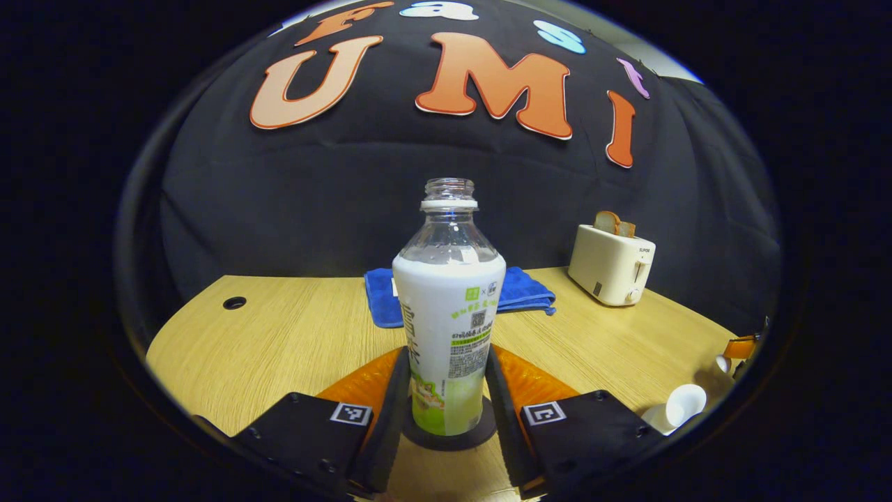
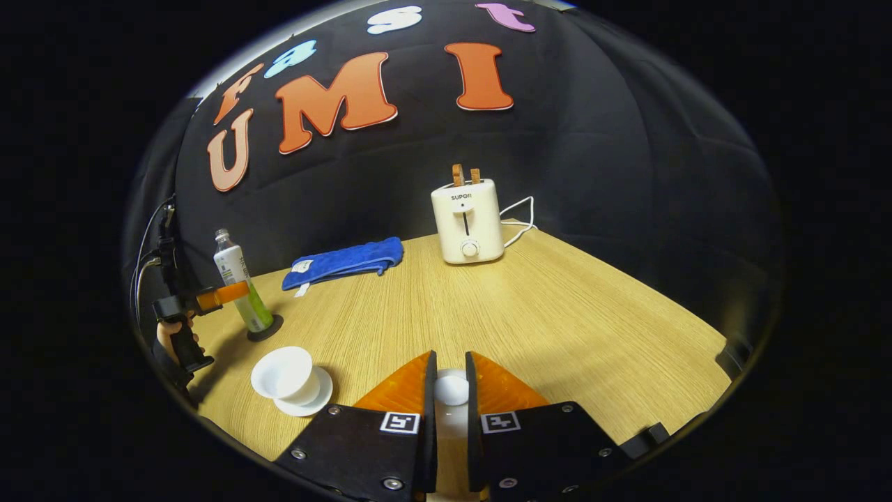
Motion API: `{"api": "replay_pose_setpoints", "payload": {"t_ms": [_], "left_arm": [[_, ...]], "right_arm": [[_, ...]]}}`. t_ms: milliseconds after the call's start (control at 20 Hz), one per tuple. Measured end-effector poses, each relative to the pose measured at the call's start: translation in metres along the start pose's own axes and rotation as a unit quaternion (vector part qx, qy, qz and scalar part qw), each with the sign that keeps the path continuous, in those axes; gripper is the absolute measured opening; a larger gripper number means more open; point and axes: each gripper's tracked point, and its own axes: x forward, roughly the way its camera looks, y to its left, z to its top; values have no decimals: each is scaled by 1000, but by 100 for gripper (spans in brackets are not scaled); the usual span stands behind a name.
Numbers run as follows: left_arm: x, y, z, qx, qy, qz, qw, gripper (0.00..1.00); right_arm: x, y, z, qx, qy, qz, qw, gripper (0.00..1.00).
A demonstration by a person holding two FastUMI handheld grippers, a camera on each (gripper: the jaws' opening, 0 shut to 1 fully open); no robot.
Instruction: Open the teacup lid with one hand, grasp the water bottle and pour water into the teacup with the other hand; after pouring, place the water bottle on the coaster and then close the teacup lid.
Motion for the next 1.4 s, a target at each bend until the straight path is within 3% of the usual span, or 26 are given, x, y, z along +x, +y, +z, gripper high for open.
{"api": "replay_pose_setpoints", "payload": {"t_ms": [350, 550, 800, 1000, 1200, 1250, 1400], "left_arm": [[-8, -2, 4, 25, -19, 4, 1000, 73], [-13, -5, 5, 40, -30, 10, 999, 96], [-42, 3, -3, 24, -45, 28, 998, 98], [-76, 19, 0, -5, -94, 52, 994, 98], [-95, 36, -7, 10, -106, 81, 991, 96], [-97, 40, -8, 9, -106, 84, 991, 99], [-99, 47, -13, -4, -106, 86, 991, 97]], "right_arm": [[-4, 2, 4, -2, -5, 1, 1000, 17], [-4, 4, 3, -6, -5, -1, 1000, 18], [-16, 14, 23, -17, -35, -4, 999, 18], [-15, 51, 36, -30, -44, 24, 998, 17], [-13, 113, 38, -43, -48, 86, 994, 18], [-12, 127, 35, -49, -47, 97, 993, 17], [-6, 157, 22, -69, -36, 121, 990, 17]]}}
